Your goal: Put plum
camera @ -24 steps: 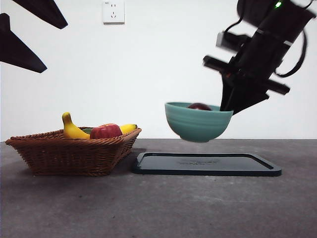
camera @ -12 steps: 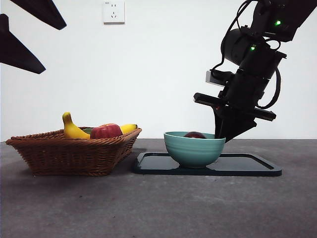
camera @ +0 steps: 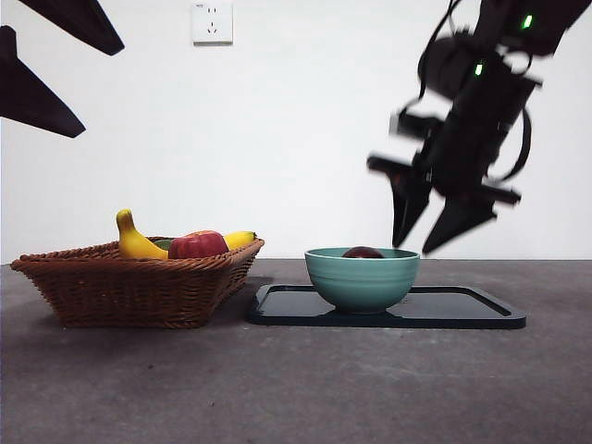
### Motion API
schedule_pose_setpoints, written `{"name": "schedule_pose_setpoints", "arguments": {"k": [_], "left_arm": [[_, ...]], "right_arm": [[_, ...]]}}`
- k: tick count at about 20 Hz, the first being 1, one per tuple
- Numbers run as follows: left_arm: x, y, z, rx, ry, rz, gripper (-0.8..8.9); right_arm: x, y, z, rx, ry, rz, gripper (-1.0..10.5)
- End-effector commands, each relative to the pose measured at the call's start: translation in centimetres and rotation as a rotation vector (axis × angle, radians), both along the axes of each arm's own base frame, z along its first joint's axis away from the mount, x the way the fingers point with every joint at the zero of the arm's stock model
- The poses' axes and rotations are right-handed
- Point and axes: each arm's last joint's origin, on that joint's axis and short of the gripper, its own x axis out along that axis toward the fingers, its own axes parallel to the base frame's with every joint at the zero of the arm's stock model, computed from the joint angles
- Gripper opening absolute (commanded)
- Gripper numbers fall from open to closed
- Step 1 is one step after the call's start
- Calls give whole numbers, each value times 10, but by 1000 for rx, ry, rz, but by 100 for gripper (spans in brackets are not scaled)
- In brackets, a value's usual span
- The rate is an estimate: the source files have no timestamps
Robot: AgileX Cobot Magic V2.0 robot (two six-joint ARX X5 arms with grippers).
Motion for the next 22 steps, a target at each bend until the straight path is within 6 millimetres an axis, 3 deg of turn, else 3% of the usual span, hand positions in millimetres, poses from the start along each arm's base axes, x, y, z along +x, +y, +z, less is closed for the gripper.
{"name": "schedule_pose_setpoints", "arguments": {"k": [1, 7, 13, 17, 22], "left_arm": [[1, -1, 2, -6, -10, -11, 374], [1, -1, 2, -6, -10, -11, 374], [1, -1, 2, -7, -12, -11, 374], [1, -1, 2, -7, -11, -11, 374], [1, -1, 2, -7, -11, -11, 374]], "right_arm": [[-11, -2, 38, 21, -94, 13, 199], [-84, -24, 116, 19, -179, 98, 199], [-162, -43, 163, 40, -273, 146, 198], [-200, -49, 169, 64, -322, 190, 198], [-228, -56, 129, 105, -307, 249, 198]]}}
